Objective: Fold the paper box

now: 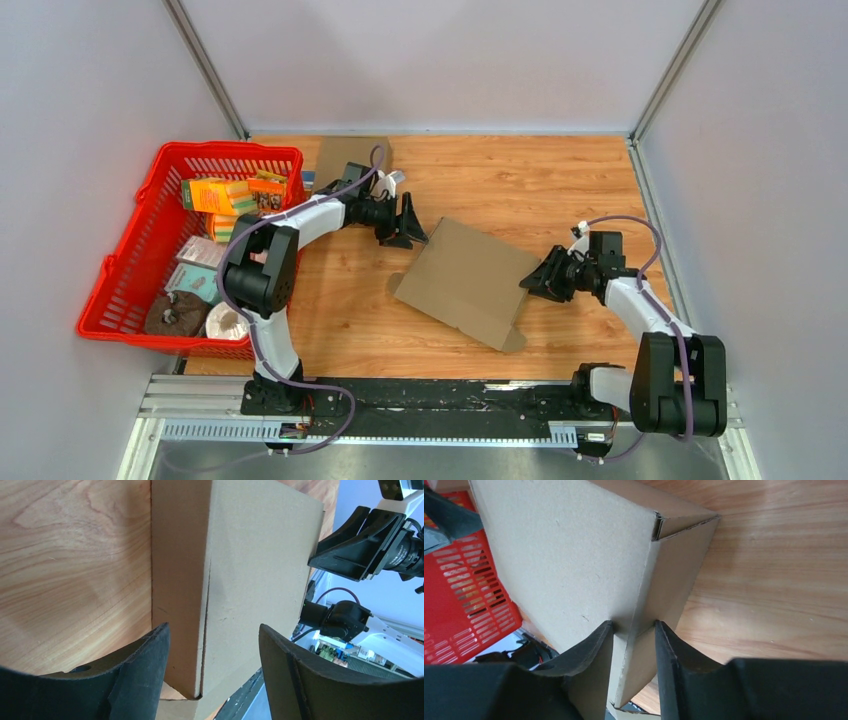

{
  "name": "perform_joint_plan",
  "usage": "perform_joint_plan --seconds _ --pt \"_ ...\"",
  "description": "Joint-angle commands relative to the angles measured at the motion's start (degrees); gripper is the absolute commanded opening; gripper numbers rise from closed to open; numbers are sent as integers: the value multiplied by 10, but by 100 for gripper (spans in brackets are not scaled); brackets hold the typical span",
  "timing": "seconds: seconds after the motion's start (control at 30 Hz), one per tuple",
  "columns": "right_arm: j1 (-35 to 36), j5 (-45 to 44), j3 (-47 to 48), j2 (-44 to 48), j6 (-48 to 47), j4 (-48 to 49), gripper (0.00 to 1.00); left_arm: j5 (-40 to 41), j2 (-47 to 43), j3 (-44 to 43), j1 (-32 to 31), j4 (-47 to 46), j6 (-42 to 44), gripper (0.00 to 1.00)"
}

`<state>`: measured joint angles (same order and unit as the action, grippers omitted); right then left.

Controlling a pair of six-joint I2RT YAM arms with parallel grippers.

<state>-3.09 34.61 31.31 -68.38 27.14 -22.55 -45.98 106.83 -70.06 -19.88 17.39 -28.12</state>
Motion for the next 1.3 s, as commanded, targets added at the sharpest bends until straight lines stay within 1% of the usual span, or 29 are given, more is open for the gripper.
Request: perform_joint_plan --seconds 0.0,0.07,0.17,0.23,0.3,0.43,0.5,0.7,0.83,0.9,1.0,1.03,1.1,1.17,1.27 --pt "-7 21 -17 -16 0 50 33 -3 8 -24 -2 -2 15 74" --pt "-19 24 -29 -12 -4 51 26 -9 11 -27 -3 0 21 74" --pt "-52 49 -45 -19 -6 63 20 -22 19 -34 -5 14 38 75" --pt "-83 84 -58 -42 -2 77 18 -28 23 -34 -5 19 46 75" --pt "-93 103 -57 -65 -1 81 13 -28 22 -32 -6 32 61 75" --pt "-108 100 -61 -83 -2 83 7 -13 17 -32 -5 51 73 76" --pt "-114 95 -63 -79 1 83 6 -6 14 -32 -5 50 71 76" --pt "-128 83 -66 -80 2 81 4 -27 36 -48 -5 45 63 77" --pt "-133 83 -67 -89 4 88 3 -94 48 -31 -8 -19 23 77" --pt "-133 83 -66 -91 4 91 3 -107 54 -28 -12 -30 17 77" --pt "-134 81 -68 -88 4 91 3 -139 65 -24 -31 -70 -12 77" --pt "-134 80 -68 -87 4 91 3 -154 65 -18 -38 -102 -34 77" --pt "-135 82 -69 -85 4 90 3 -157 61 -10 -41 -131 -54 77" --pt "-135 85 -69 -83 4 91 3 -166 59 -3 -42 -167 -83 75" --pt "-135 85 -70 -83 4 93 3 -168 52 -3 -45 -171 -90 71"
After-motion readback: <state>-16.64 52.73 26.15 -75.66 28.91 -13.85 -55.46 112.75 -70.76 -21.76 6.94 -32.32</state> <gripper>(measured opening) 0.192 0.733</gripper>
